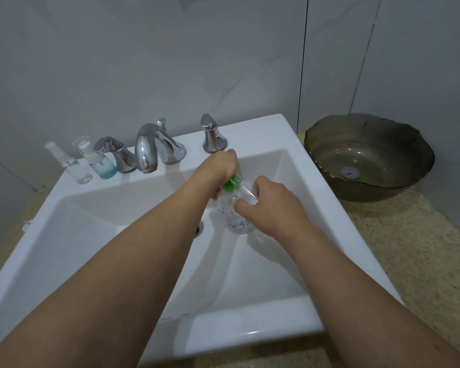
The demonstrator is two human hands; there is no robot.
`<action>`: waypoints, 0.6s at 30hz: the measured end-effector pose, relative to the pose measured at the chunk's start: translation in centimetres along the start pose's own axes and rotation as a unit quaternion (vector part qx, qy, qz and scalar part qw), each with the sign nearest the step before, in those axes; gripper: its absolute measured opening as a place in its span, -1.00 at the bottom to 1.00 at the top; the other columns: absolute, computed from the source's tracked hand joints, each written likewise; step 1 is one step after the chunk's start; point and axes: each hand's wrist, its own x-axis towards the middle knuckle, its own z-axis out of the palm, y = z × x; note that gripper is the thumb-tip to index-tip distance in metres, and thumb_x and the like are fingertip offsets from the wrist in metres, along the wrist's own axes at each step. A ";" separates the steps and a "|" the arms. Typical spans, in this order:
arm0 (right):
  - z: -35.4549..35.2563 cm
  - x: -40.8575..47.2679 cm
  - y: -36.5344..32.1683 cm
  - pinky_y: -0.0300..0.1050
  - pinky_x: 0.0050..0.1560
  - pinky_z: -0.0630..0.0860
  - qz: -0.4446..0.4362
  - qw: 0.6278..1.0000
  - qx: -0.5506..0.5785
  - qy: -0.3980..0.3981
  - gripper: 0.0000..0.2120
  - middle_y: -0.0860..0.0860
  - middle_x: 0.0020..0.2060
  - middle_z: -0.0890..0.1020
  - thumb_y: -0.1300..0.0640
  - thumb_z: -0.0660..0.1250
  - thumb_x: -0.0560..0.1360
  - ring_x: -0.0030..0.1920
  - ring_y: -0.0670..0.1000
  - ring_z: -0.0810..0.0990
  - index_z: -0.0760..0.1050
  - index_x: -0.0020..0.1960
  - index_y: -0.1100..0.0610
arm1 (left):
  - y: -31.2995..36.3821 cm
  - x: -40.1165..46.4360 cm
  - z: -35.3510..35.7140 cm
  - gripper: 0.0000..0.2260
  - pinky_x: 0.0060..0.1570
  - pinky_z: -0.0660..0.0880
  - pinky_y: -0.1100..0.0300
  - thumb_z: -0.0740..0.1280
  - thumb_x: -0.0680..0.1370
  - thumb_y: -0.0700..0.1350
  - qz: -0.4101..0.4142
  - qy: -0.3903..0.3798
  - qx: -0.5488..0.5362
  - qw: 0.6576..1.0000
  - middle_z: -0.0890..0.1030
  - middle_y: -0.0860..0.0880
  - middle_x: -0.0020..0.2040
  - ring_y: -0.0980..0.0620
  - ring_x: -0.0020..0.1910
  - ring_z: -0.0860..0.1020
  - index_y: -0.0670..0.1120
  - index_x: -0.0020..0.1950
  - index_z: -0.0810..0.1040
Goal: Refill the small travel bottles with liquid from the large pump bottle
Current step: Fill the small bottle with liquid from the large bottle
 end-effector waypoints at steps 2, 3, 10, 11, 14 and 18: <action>0.0 0.0 0.0 -0.07 -0.27 0.32 0.000 1.000 -0.001 0.000 -0.69 -0.03 -0.22 0.51 -0.13 0.32 0.42 -0.20 0.10 0.50 0.36 -0.09 0.09 | 0.0 0.0 0.0 -0.66 0.13 0.58 -0.30 -0.04 0.68 -0.15 0.000 -0.003 -0.010 1.000 0.57 -0.35 0.14 -0.39 0.05 0.61 -0.25 0.25 0.44; 0.0 0.0 0.0 -0.07 -0.27 0.33 0.001 1.000 -0.001 0.000 -0.69 -0.02 -0.22 0.51 -0.13 0.32 0.41 -0.19 0.10 0.51 0.36 -0.08 0.09 | 0.0 0.0 -0.1 -0.67 0.12 0.59 -0.27 -0.04 0.67 -0.13 0.001 -0.007 -0.017 1.000 0.58 -0.34 0.11 -0.38 0.02 0.61 -0.24 0.21 0.45; -0.3 0.1 -0.2 -0.03 -0.16 0.44 -0.003 1.000 0.017 0.023 -0.65 -0.04 -0.21 0.53 -0.17 0.33 0.41 -0.17 0.08 0.53 0.38 -0.04 0.09 | 0.3 0.6 -1.9 -0.31 0.17 0.54 -0.13 0.16 0.47 0.40 -0.050 -0.115 -0.028 0.992 0.65 -0.21 0.06 -0.30 0.05 0.63 -0.21 0.15 0.56; -0.3 0.1 -0.2 -0.03 -0.15 0.45 -0.005 0.999 0.019 0.026 -0.65 -0.04 -0.20 0.53 -0.17 0.33 0.41 -0.16 0.08 0.53 0.38 -0.04 0.09 | 0.4 0.7 -2.2 -0.27 0.21 0.53 -0.16 0.17 0.45 0.43 -0.058 -0.131 -0.026 0.989 0.65 -0.22 0.08 -0.32 0.07 0.63 -0.22 0.16 0.57; -0.4 0.1 -0.2 -0.02 -0.12 0.46 -0.011 0.999 0.014 0.027 -0.64 -0.04 -0.18 0.53 -0.17 0.33 0.42 -0.15 0.08 0.53 0.38 -0.02 0.09 | 0.5 0.8 -2.2 -0.30 0.21 0.53 -0.17 0.15 0.48 0.42 -0.052 -0.130 -0.011 0.990 0.65 -0.21 0.06 -0.30 0.06 0.63 -0.21 0.16 0.56; -0.3 0.1 -0.2 -0.02 -0.13 0.46 -0.014 1.000 0.007 0.025 -0.63 -0.04 -0.18 0.53 -0.18 0.33 0.42 -0.15 0.08 0.53 0.38 -0.01 0.09 | 0.3 0.4 -1.7 -0.48 0.10 0.57 -0.08 0.11 0.58 0.25 -0.028 -0.102 0.007 0.994 0.65 -0.20 -0.07 -0.25 -0.06 0.65 -0.20 0.03 0.55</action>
